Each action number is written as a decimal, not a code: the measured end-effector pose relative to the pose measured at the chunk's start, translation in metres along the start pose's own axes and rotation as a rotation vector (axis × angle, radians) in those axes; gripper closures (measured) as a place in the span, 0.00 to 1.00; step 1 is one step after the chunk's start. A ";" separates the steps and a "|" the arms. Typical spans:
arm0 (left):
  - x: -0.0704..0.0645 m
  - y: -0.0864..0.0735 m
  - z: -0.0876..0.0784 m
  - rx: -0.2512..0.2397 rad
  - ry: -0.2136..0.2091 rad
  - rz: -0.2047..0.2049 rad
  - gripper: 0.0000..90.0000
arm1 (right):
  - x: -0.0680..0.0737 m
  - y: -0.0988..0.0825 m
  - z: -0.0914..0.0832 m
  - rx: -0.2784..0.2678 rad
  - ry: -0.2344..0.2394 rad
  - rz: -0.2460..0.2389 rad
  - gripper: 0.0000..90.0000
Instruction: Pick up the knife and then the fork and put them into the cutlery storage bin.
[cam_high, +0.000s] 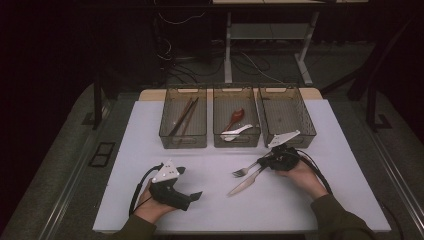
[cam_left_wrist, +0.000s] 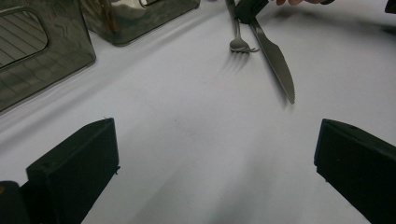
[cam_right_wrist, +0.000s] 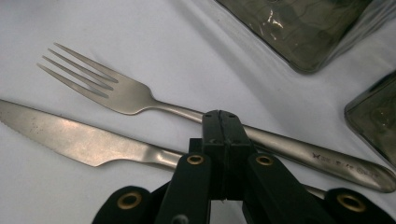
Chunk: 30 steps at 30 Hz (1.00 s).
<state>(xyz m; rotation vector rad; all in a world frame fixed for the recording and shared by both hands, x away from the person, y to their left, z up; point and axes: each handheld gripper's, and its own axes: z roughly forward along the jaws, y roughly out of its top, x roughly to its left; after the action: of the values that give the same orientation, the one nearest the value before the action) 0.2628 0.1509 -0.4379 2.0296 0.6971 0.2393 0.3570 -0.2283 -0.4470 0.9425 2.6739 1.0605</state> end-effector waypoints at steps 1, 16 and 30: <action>0.000 0.000 0.000 0.001 -0.001 0.001 0.00 | 0.000 0.000 0.000 0.001 -0.002 -0.003 1.00; -0.002 0.000 0.001 0.008 -0.011 0.008 0.00 | -0.012 -0.005 -0.011 0.040 -0.096 -0.018 1.00; -0.003 0.000 0.001 0.009 -0.018 0.011 0.00 | -0.011 -0.009 -0.018 0.081 -0.046 -0.047 1.00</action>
<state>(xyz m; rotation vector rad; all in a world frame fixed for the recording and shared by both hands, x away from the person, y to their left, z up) 0.2607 0.1483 -0.4385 2.0428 0.6768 0.2240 0.3557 -0.2505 -0.4406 0.9009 2.7051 0.9168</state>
